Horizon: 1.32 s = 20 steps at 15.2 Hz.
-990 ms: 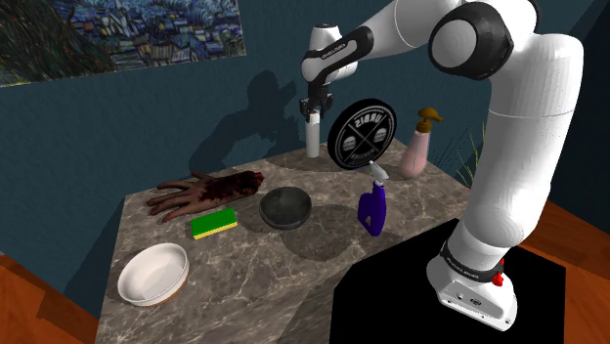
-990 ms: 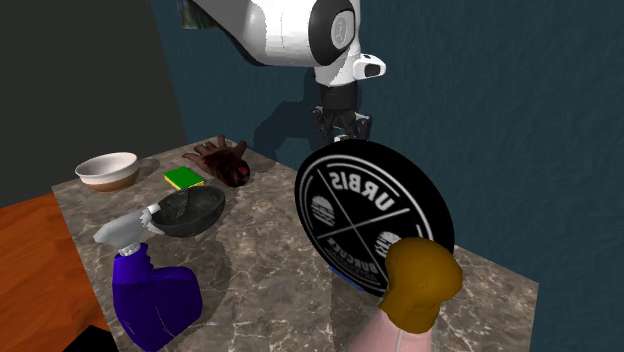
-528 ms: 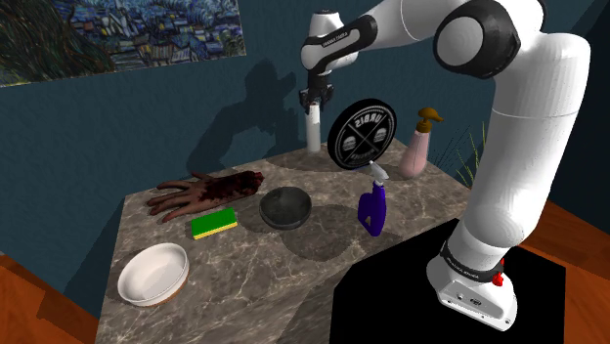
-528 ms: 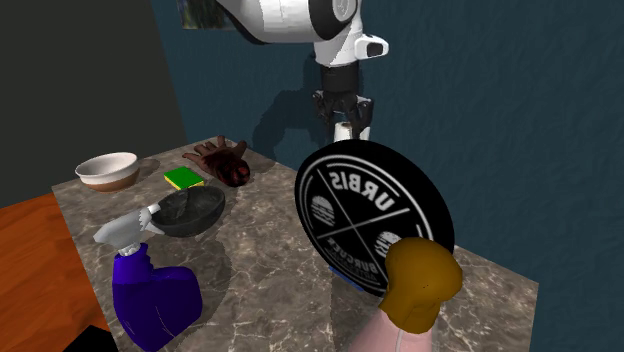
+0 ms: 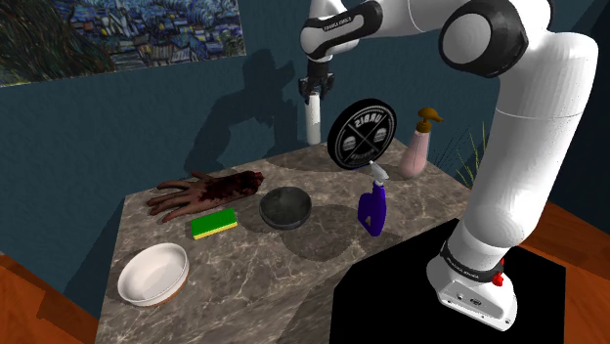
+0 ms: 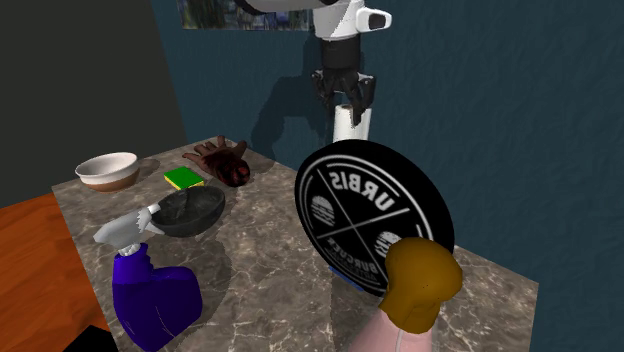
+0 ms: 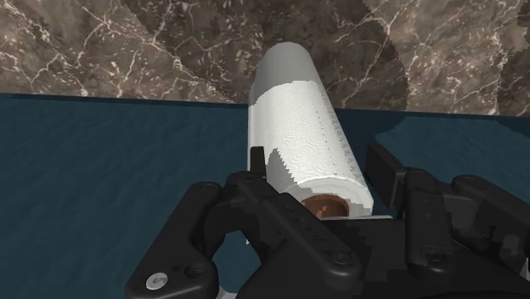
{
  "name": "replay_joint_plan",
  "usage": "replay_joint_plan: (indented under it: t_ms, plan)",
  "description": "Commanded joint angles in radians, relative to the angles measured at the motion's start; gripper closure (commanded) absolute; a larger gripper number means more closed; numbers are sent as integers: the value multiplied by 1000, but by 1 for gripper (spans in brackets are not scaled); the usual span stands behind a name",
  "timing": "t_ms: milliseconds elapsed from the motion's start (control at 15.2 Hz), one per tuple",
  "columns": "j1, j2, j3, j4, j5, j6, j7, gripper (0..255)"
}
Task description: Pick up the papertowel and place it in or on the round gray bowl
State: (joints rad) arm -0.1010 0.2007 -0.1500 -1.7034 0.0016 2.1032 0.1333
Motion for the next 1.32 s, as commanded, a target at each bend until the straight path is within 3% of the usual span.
replay_joint_plan:
  t_ms: [0,792,1254]
  plan:
    - [-1,-2,-1,25,0,-27,-2,255]
    - [-3,-5,-2,177,1,-182,-5,255]
    - [80,-185,51,2,-56,-190,139,255]
